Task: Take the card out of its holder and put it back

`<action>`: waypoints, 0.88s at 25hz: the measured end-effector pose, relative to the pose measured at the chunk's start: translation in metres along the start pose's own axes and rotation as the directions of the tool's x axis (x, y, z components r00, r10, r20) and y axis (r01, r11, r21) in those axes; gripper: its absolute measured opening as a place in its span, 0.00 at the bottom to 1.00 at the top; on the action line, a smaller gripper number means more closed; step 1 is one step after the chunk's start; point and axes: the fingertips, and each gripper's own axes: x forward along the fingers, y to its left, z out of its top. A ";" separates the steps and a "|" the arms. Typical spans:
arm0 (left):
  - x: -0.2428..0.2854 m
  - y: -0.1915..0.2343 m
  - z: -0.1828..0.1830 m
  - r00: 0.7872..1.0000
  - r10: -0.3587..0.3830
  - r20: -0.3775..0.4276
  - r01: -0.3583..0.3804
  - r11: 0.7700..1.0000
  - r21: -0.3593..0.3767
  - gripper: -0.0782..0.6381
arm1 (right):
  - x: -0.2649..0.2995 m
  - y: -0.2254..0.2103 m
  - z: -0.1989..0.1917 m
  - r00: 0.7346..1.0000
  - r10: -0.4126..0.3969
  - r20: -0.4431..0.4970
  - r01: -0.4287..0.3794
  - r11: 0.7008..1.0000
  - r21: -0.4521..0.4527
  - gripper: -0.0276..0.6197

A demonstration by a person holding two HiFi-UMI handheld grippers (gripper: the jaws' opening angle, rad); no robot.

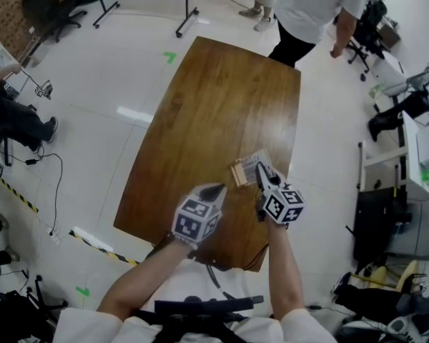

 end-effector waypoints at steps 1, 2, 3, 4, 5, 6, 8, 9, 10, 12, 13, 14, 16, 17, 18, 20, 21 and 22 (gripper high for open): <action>0.000 0.000 -0.001 1.000 0.000 -0.001 0.000 1.000 -0.001 0.10 | 0.001 0.000 -0.001 1.000 0.000 -0.003 0.000 1.000 -0.002 0.07; -0.001 0.001 -0.002 1.000 0.000 -0.003 0.000 1.000 -0.003 0.10 | 0.002 0.001 -0.002 1.000 0.000 -0.006 0.000 1.000 -0.005 0.07; -0.001 0.001 -0.003 1.000 -0.001 -0.006 0.000 1.000 -0.004 0.10 | 0.003 0.001 -0.003 1.000 0.001 -0.008 -0.001 1.000 -0.009 0.07; 0.000 0.001 -0.003 1.000 0.000 -0.007 0.000 1.000 -0.006 0.10 | 0.005 0.001 -0.003 1.000 0.002 -0.011 -0.002 1.000 -0.012 0.07; 0.000 0.001 -0.004 1.000 0.000 -0.007 0.000 1.000 -0.008 0.10 | 0.005 0.000 -0.004 1.000 0.003 -0.013 -0.003 1.000 -0.015 0.07; 0.000 0.002 -0.004 1.000 0.001 -0.006 -0.001 1.000 -0.010 0.10 | 0.006 0.000 -0.004 1.000 0.004 -0.014 -0.004 1.000 -0.015 0.07; 0.000 0.004 -0.004 1.000 0.003 -0.004 -0.003 1.000 -0.017 0.10 | 0.006 -0.001 -0.005 1.000 0.005 -0.016 -0.005 1.000 -0.016 0.07; 0.000 0.006 -0.003 1.000 0.004 -0.002 -0.004 1.000 -0.020 0.10 | 0.007 -0.001 -0.005 1.000 0.006 -0.017 -0.007 1.000 -0.017 0.07; -0.001 0.007 -0.003 1.000 0.006 -0.002 -0.006 1.000 -0.023 0.10 | 0.008 0.000 -0.005 1.000 0.007 -0.019 -0.007 1.000 -0.019 0.08; -0.002 0.010 -0.002 1.000 0.009 0.000 -0.009 1.000 -0.028 0.10 | 0.010 0.001 -0.006 1.000 0.007 -0.025 -0.008 1.000 -0.021 0.07; -0.002 0.010 -0.002 1.000 0.010 0.001 -0.010 1.000 -0.030 0.10 | 0.011 0.001 -0.006 1.000 0.007 -0.026 -0.007 1.000 -0.021 0.07; -0.002 0.010 -0.002 1.000 0.009 0.002 -0.009 0.999 -0.031 0.10 | 0.011 0.001 -0.006 1.000 0.007 -0.027 -0.007 1.000 -0.021 0.07; -0.001 0.008 -0.002 1.000 0.008 0.003 -0.008 0.999 -0.032 0.10 | 0.011 -0.001 -0.008 1.000 0.006 -0.028 -0.006 1.000 -0.020 0.07; 0.000 0.007 -0.003 1.000 0.007 0.002 -0.007 0.999 -0.031 0.10 | 0.011 -0.001 -0.009 1.000 0.004 -0.029 -0.005 1.000 -0.019 0.07; 0.000 0.007 -0.003 1.000 0.007 0.001 -0.007 1.000 -0.031 0.10 | 0.011 -0.002 -0.010 1.000 0.002 -0.030 -0.003 1.000 -0.017 0.07; -0.001 0.007 -0.004 1.000 0.009 0.000 -0.009 0.999 -0.033 0.10 | 0.011 -0.002 -0.012 0.999 0.000 -0.033 0.000 1.000 -0.015 0.07; -0.002 0.007 -0.005 1.000 0.010 0.001 -0.010 0.999 -0.035 0.10 | 0.011 -0.002 -0.013 0.999 -0.001 -0.036 0.001 1.000 -0.014 0.08; -0.002 0.008 -0.005 1.000 0.010 0.002 -0.010 0.999 -0.037 0.10 | 0.012 -0.002 -0.014 0.999 -0.003 -0.039 0.002 1.000 -0.014 0.07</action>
